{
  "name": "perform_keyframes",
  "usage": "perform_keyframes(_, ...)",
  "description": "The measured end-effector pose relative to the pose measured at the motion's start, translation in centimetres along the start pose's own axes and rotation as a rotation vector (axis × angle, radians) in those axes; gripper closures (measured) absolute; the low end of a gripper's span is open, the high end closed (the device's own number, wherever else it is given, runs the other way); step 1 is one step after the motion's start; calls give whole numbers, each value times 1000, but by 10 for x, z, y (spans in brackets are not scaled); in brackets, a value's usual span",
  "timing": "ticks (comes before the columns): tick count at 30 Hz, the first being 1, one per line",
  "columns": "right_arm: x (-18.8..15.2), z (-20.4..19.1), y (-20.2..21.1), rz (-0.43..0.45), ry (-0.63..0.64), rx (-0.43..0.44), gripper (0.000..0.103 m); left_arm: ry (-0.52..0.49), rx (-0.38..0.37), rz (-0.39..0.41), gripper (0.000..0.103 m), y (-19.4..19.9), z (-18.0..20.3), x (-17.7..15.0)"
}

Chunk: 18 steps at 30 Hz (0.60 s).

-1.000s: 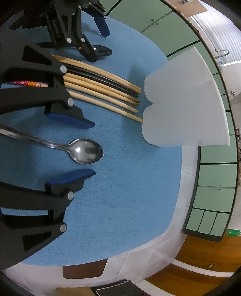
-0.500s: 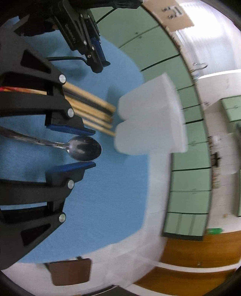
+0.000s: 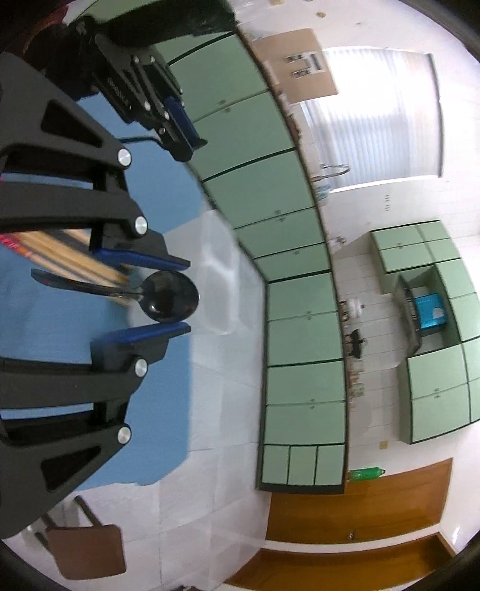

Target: Organize utensils

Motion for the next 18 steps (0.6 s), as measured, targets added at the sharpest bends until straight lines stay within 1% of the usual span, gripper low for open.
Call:
perform_keyframes(1,12,1,-1,17,0,1,76,0,3,19,67,-2,-1,7)
perform_keyframes(2,23,4,-1,36,4,-3,76,3,6,49,67,-10,0,24)
perform_keyframes(4,52,11,-8,78,19,-21,76,5,14,81,67,-20,0,44)
perform_keyframes(5,59,14,-8,87,17,-22,76,5,21,100,67,-28,1,55)
perform_keyframes(6,71,18,-14,102,14,-29,76,2,35,124,67,-40,1,70)
perform_keyframes(8,89,28,-30,119,26,-60,76,1,52,147,67,-58,2,87)
perform_keyframes(12,106,48,-60,132,18,-96,76,-9,83,154,67,-94,2,98)
perform_keyframes(16,106,64,-91,122,19,-126,76,-30,100,138,67,-122,4,91)
perform_keyframes(18,102,66,-105,107,37,-145,76,-39,102,118,67,-134,6,83)
Point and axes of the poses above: each gripper's, at about its wrist camera, not at the fingertips, and y roughly against the way its jaws point, z to its right, x to its top, the point moved 9 cm from there along -y, roughly the way its jaws point, and after that the axes turned 8 degrees about x, right-handed, at the moved point
